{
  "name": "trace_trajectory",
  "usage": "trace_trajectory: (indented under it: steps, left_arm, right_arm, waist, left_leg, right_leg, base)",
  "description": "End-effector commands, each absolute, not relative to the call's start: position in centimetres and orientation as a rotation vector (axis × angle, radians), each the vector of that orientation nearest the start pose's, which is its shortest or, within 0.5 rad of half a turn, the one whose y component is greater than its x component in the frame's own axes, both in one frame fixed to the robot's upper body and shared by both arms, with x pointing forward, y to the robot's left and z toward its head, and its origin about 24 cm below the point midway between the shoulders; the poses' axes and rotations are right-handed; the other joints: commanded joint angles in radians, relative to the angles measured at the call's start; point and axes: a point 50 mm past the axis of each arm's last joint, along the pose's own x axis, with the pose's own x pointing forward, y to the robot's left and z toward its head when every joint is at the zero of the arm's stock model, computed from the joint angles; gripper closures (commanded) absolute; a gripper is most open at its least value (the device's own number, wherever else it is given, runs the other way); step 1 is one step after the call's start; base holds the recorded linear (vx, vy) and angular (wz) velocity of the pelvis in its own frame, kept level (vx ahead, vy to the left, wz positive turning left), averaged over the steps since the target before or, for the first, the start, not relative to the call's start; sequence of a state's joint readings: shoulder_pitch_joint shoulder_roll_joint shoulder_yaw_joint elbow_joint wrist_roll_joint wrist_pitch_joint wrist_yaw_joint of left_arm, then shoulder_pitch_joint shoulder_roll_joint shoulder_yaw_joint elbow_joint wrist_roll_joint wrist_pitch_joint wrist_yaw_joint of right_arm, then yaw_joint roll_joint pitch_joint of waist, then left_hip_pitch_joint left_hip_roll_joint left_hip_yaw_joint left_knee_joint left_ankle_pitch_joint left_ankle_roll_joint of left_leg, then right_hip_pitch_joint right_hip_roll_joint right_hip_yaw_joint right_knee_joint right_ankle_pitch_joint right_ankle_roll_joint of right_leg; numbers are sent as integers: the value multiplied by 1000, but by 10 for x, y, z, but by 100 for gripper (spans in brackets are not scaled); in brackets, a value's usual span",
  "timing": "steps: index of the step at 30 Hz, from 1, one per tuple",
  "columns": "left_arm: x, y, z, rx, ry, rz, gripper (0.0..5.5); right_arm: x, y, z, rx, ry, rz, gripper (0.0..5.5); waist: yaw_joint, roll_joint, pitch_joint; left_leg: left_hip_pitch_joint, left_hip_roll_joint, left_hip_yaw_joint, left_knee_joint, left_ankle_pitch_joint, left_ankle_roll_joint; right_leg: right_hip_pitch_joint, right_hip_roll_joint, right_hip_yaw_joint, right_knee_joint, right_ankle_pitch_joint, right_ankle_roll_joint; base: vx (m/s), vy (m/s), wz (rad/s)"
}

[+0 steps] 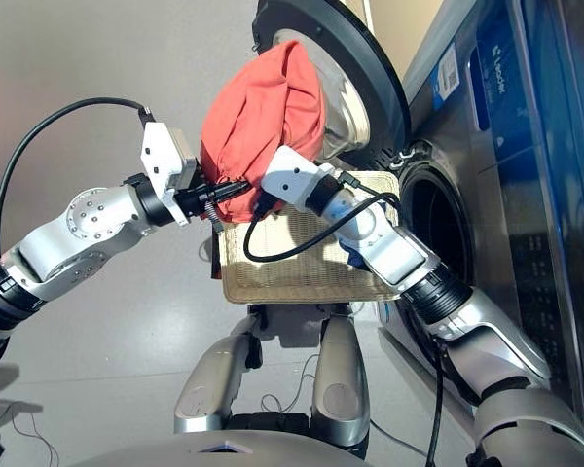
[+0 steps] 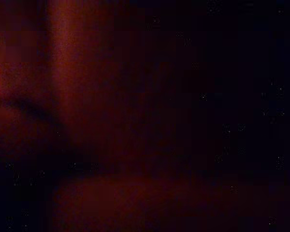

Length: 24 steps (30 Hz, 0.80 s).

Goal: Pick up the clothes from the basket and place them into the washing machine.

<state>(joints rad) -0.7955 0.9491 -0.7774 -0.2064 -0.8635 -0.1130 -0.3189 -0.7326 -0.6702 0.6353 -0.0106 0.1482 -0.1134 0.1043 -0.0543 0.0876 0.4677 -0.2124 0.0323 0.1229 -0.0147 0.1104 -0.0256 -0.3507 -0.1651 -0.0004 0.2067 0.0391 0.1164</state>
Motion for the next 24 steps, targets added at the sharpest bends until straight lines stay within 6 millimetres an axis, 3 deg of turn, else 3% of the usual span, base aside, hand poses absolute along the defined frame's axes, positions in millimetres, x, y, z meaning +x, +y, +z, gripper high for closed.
trace_trajectory:
  steps: [1, 2, 3, 4, 11, 12, 13, 14, 15, 16, 24]
  left_arm:
    - [257, 87, 186, 267, -267, -1260, 550]
    - [257, 87, 187, 268, -273, -1256, 550]
    - [258, 88, 188, 266, -277, -1248, 550]
    - [258, 88, 188, 267, -279, -1245, 550]
    - [258, 90, 187, 255, -296, -1212, 550]
    - [258, 90, 187, 257, -299, -1210, 388]
    - [259, 91, 187, 256, -300, -1205, 313]
    - [259, 91, 188, 258, -307, -1198, 285]
    - [259, 91, 189, 257, -313, -1195, 45]
    - [259, 91, 190, 258, -320, -1193, 0]
    - [260, 93, 190, 235, -337, -1173, 0]
  right_arm:
    - [274, -46, 233, -506, -831, 844, 0]
    - [273, -46, 233, -509, -836, 845, 319]
    - [273, -47, 233, -511, -838, 838, 520]
    - [274, -49, 233, -508, -841, 827, 550]
    - [273, -53, 232, -483, -858, 783, 550]
    - [273, -53, 231, -482, -858, 781, 550]
    - [273, -53, 230, -483, -858, 777, 550]
    - [273, -54, 230, -482, -859, 770, 550]
    - [273, -55, 230, -482, -861, 763, 550]
    - [273, -56, 230, -481, -862, 758, 550]
    - [276, -59, 229, -472, -893, 694, 550]
  waist:
    - [8, -76, -123]
    - [8, -75, -124]
    - [8, -75, -124]
    - [8, -75, -124]
    - [11, -69, -123]
    - [11, -68, -123]
    - [12, -68, -123]
    - [12, -68, -123]
    - [12, -67, -123]
    - [13, -66, -123]
    - [23, -60, -125]
  left_leg:
    - [50, 3, 14, -59, -1, -72]
    - [51, 5, 13, -59, -1, -73]
    - [52, 6, 13, -59, -1, -73]
    - [53, 6, 11, -59, -1, -73]
    - [50, 8, 5, -59, 0, -74]
    - [49, 8, 4, -58, 1, -75]
    - [48, 8, 3, -58, 1, -75]
    - [47, 9, 2, -58, 2, -75]
    - [46, 8, 1, -58, 2, -75]
    - [46, 8, 0, -58, 2, -76]
    - [40, 6, -8, -54, 1, -75]
  right_leg:
    - [47, -78, 13, -142, 135, 136]
    - [47, -77, 13, -140, 132, 136]
    - [48, -78, 12, -139, 130, 136]
    - [48, -77, 12, -138, 130, 135]
    - [44, -75, 9, -131, 124, 134]
    - [45, -76, 8, -131, 125, 134]
    - [45, -76, 7, -131, 124, 134]
    - [45, -76, 7, -132, 123, 134]
    - [45, -76, 6, -132, 123, 134]
    - [46, -76, 5, -133, 122, 133]
    - [50, -80, 1, -136, 121, 134]
  base:
    - [0, 0, 0]
    - [0, 0, 0]
    - [0, 0, 0]
    - [0, 0, 0]
    - [0, 0, 0]
    - [0, 0, 0]
    - [0, 0, 0]
    - [0, 0, 0]
    - [0, 0, 0]
    - [0, 0, 0]
    - [0, 0, 0]
